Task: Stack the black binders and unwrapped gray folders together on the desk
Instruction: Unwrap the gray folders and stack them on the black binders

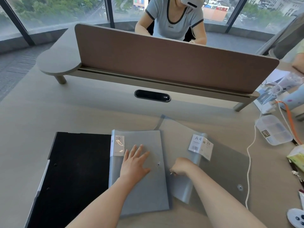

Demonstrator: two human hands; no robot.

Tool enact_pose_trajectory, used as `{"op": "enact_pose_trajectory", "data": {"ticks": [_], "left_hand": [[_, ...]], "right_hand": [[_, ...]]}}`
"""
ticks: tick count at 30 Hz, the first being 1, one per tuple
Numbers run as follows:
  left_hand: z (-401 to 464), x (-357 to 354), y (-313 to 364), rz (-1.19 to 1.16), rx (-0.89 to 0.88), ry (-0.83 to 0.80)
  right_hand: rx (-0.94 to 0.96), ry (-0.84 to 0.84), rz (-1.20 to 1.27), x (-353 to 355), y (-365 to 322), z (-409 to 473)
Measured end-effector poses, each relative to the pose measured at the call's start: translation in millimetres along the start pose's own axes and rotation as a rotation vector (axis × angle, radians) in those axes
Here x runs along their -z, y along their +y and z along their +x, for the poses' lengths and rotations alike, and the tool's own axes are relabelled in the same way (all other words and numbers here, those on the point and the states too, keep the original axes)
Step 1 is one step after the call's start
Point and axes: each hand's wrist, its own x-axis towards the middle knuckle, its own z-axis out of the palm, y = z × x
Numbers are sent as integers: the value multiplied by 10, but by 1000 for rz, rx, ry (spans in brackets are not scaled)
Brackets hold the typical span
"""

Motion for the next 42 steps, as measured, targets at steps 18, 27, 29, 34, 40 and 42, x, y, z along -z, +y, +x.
{"op": "enact_pose_trajectory", "data": {"ticks": [18,27,29,34,40,42], "left_hand": [[11,-46,-32,-17,-6,25],[16,-43,-37,4,1,15],[14,-39,-35,15,3,6],[6,-26,-28,24,6,-5],[12,-36,-26,19,13,-12],[12,-35,-24,19,14,-11]], "right_hand": [[286,347,-108,-235,-694,5],[372,371,-125,-537,-306,-179],[340,352,-17,-524,-174,-162],[245,363,68,-345,-9,-67],[271,404,84,-242,-162,87],[305,424,74,-238,-245,135]]}}
